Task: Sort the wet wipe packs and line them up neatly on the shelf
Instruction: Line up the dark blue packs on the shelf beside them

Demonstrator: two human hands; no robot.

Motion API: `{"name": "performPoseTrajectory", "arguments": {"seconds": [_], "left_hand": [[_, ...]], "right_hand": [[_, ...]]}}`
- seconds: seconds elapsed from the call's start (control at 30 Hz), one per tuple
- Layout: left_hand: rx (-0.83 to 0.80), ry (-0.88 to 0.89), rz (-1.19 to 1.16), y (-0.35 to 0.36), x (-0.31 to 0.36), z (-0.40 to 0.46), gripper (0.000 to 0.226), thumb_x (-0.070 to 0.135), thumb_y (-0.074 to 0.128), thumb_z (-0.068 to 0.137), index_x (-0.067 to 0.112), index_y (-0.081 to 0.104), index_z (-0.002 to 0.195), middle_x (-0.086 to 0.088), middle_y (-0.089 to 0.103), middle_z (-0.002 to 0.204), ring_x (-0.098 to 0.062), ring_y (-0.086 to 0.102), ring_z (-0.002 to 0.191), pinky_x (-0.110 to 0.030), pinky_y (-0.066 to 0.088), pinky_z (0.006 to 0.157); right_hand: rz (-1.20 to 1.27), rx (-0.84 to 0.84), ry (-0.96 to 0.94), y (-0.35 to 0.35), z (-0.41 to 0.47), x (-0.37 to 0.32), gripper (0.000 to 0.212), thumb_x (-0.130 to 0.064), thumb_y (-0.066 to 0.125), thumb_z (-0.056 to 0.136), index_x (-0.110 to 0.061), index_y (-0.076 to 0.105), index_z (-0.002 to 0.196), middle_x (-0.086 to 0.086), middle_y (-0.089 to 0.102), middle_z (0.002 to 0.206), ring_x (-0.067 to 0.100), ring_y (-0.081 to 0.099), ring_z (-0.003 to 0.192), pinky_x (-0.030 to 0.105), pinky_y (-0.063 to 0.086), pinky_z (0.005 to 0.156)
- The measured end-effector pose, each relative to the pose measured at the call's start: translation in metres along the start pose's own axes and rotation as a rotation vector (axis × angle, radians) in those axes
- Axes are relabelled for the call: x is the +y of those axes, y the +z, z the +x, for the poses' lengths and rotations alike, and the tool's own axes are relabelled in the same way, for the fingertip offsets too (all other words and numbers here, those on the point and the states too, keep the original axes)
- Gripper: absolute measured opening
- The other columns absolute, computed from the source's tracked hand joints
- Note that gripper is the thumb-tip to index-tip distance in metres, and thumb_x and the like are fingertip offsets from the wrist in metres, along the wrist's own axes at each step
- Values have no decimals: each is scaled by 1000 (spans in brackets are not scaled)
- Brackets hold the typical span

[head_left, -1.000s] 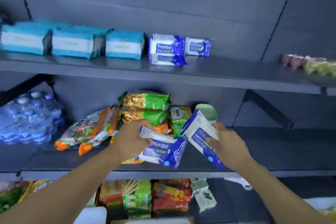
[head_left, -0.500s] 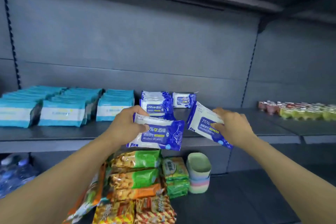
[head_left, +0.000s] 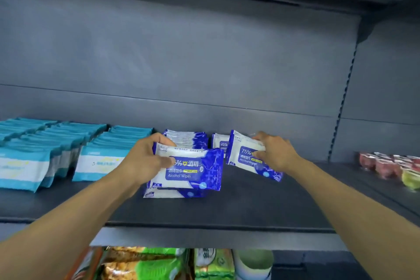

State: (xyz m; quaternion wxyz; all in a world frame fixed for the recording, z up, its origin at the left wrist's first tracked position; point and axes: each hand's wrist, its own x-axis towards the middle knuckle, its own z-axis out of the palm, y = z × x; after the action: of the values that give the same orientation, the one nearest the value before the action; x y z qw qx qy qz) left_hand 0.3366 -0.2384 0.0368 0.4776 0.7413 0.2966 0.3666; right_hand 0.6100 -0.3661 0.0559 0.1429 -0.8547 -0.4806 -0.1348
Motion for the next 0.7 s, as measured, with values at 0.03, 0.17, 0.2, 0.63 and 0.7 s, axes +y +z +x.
{"name": "performPoseTrajectory", "arguments": {"seconds": [0.03, 0.17, 0.2, 0.63, 0.7], "left_hand": [[13, -10, 5, 8, 0, 6, 21, -3, 68, 81, 14, 58, 88, -11, 71, 86, -26, 69, 74, -39, 56, 69], [64, -55, 10, 32, 2, 25, 21, -2, 68, 82, 16, 58, 88, -11, 71, 85, -26, 70, 72, -36, 56, 64], [73, -68, 4, 36, 2, 29, 21, 0, 68, 82, 17, 58, 89, -12, 71, 87, -26, 70, 73, -36, 56, 63], [117, -93, 79, 61, 5, 44, 24, 2, 72, 79, 13, 59, 96, -10, 72, 85, -27, 71, 74, -43, 57, 70], [107, -82, 87, 64, 6, 44, 23, 1, 71, 79, 11, 59, 95, -10, 72, 82, -27, 71, 73, -41, 56, 69]], "right_hand": [[9, -21, -22, 7, 15, 6, 35, -29, 56, 93, -19, 45, 124, 3, 61, 121, 21, 58, 103, 34, 38, 90], [22, -60, -134, 38, 70, 26, 30, -27, 58, 92, -21, 48, 119, 2, 64, 115, 22, 58, 102, 33, 34, 89], [45, -64, -159, 46, 81, 30, 27, -26, 59, 91, -22, 50, 116, 2, 65, 112, 23, 58, 100, 34, 34, 89], [-64, 147, -333, 102, 138, 43, 42, -38, 64, 86, -22, 51, 123, 3, 53, 122, 23, 44, 118, 35, 33, 94], [-94, 184, -295, 102, 138, 42, 49, -41, 65, 84, -18, 48, 124, 6, 49, 124, 25, 43, 117, 34, 35, 93]]}}
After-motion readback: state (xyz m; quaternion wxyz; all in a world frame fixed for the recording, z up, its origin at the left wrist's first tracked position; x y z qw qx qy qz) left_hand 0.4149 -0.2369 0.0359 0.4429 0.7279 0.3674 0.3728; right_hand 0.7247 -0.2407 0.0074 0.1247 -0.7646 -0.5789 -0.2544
